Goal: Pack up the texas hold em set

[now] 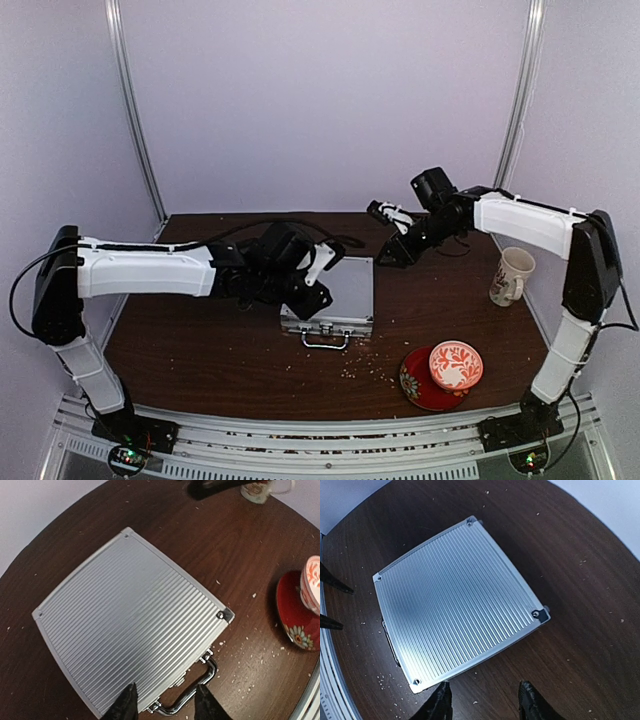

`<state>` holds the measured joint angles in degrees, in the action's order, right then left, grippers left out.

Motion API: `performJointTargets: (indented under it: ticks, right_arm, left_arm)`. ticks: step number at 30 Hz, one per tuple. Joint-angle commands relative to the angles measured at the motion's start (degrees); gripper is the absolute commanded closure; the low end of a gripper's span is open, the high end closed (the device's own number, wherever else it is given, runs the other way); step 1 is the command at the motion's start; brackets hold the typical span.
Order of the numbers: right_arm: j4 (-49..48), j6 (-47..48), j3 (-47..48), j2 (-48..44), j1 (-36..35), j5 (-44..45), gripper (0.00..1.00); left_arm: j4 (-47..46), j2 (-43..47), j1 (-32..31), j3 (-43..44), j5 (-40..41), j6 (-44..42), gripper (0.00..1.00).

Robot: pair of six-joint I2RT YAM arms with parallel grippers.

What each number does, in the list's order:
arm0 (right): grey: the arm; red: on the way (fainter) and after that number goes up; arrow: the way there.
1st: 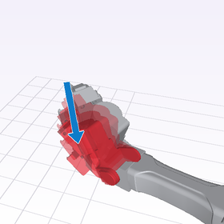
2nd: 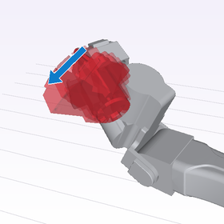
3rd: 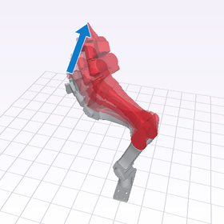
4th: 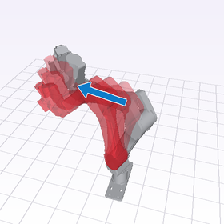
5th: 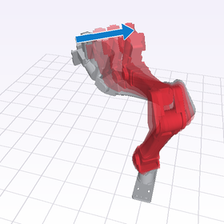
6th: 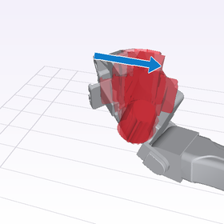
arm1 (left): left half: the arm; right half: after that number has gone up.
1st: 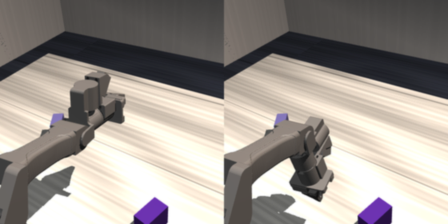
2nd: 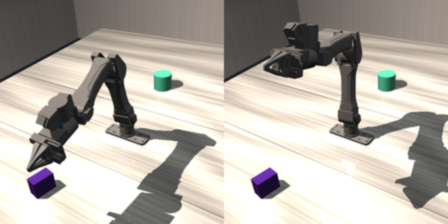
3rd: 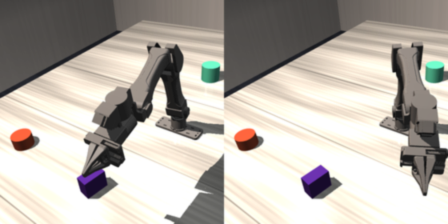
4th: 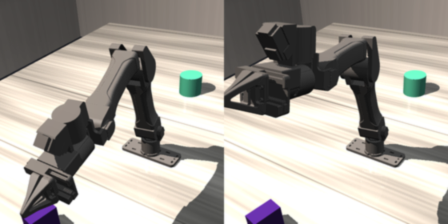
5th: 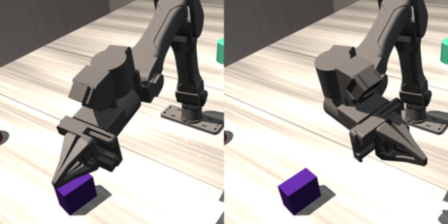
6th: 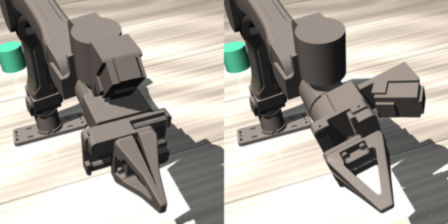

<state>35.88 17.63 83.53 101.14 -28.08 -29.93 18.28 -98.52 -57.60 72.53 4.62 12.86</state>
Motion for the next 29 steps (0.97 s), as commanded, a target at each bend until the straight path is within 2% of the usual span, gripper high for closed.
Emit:
performJointTargets:
  ticks: [1,2,4,7,8,12,18,22,25,29]
  right_arm:
    - [-3.8,-0.8,-4.3,-9.7,1.5,6.5,0.53]
    - [-7.6,-2.7,-6.9,-12.4,2.2,7.1,0.53]
    - [-14.3,-5.1,-11.1,-17.1,3.3,8.6,0.44]
    - [-21.4,-9.1,-14.8,-21.8,4.1,14.2,0.04]
    - [-23.3,-11.1,-15.4,-22.6,4.3,17.2,0.00]
    - [-26.3,-14.7,-16.1,-24.6,4.9,21.1,0.00]
    - [-31.3,-19.6,-19.6,-28.0,5.0,31.1,0.00]
    - [-31.1,-20.5,-19.9,-29.6,5.1,34.6,0.00]
    - [-30.9,-21.4,-20.0,-30.0,5.2,35.8,0.00]
    - [-31.3,-21.3,-20.5,-30.0,5.7,34.2,0.00]
  left_arm:
    - [6.0,1.6,0.7,4.9,9.8,-8.1,0.56]
    - [6.6,1.7,1.2,6.3,10.7,-9.4,0.53]
    - [7.2,1.8,2.7,8.5,12.4,-11.8,0.45]
    - [7.1,2.3,5.2,11.7,14.5,-13.3,0.32]
    - [6.4,2.6,6.1,12.4,15.1,-13.6,0.26]
    - [0.6,5.1,9.5,11.5,21.6,-14.5,0.03]
    - [-5.5,11.2,15.6,6.8,22.0,-10.6,0.02]
    - [-9.2,15.0,16.2,3.2,24.0,-9.0,0.02]
    - [-11.4,15.9,16.6,0.9,27.5,-8.8,0.02]
    - [-11.5,15.6,19.1,-0.8,24.8,-6.7,0.02]
